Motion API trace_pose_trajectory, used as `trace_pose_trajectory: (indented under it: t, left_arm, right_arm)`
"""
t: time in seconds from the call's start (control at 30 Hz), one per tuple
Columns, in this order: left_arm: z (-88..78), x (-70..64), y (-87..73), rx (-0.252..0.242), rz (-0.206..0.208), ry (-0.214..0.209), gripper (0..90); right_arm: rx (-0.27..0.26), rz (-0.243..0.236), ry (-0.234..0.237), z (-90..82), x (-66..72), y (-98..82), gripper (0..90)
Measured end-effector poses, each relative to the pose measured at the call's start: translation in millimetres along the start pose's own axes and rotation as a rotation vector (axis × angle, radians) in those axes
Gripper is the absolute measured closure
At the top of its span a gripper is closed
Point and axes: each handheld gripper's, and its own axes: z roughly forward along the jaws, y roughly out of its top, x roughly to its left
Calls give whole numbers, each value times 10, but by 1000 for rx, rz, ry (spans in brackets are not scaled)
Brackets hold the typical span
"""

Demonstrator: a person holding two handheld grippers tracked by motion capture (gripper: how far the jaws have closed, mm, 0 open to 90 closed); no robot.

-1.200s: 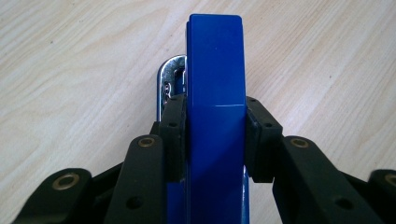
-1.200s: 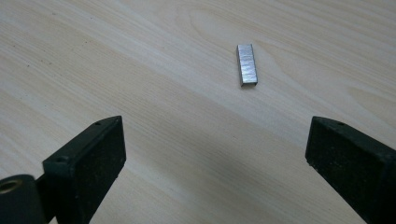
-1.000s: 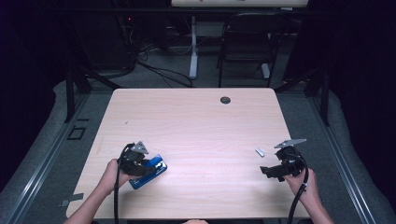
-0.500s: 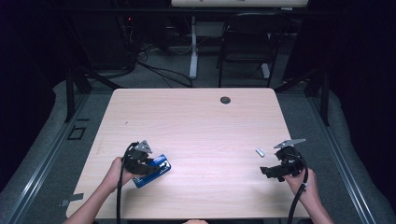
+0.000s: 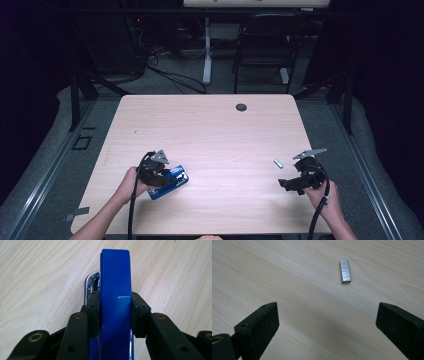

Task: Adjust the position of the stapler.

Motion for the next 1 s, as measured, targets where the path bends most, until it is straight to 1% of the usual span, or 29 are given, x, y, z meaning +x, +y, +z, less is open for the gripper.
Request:
trace_pose_trajectory:
  t: [0.13,0.2,0.27,0.43,0.6,0.7,0.73,0.83,0.87,0.9,0.93,1.0]
  left_arm:
    - [39,-26,49,-5,16,-7,657]
    - [47,-34,58,-5,15,-11,657]
    - [72,-52,91,-5,31,-12,656]
    - [96,-69,120,-9,46,-17,657]
    - [125,-95,158,-11,61,-30,656]
    - [147,-113,194,-7,83,-38,657]
    - [169,-130,222,-8,96,-46,657]
    - [194,-149,252,-11,103,-57,657]
    - [219,-173,288,-8,119,-68,657]
    - [219,-173,288,-8,119,-68,657]
    - [245,-203,324,-8,133,-76,657]
    - [256,-214,341,-8,139,-80,657]
  right_arm:
    - [-1,2,-5,2,-2,-3,44]
    - [0,1,-6,2,-3,-3,44]
    - [2,0,1,1,-1,-1,44]
    - [3,2,9,5,-2,-3,44]
    - [4,-1,7,9,3,-1,44]
    - [5,0,7,8,2,-2,44]
    - [6,0,7,9,1,-2,44]
    - [7,2,8,9,1,-3,44]
    - [11,-2,8,8,0,-3,44]
    - [11,-2,8,8,0,-3,44]
    - [11,-2,9,9,-1,-4,43]
    - [12,-2,9,9,0,-5,44]
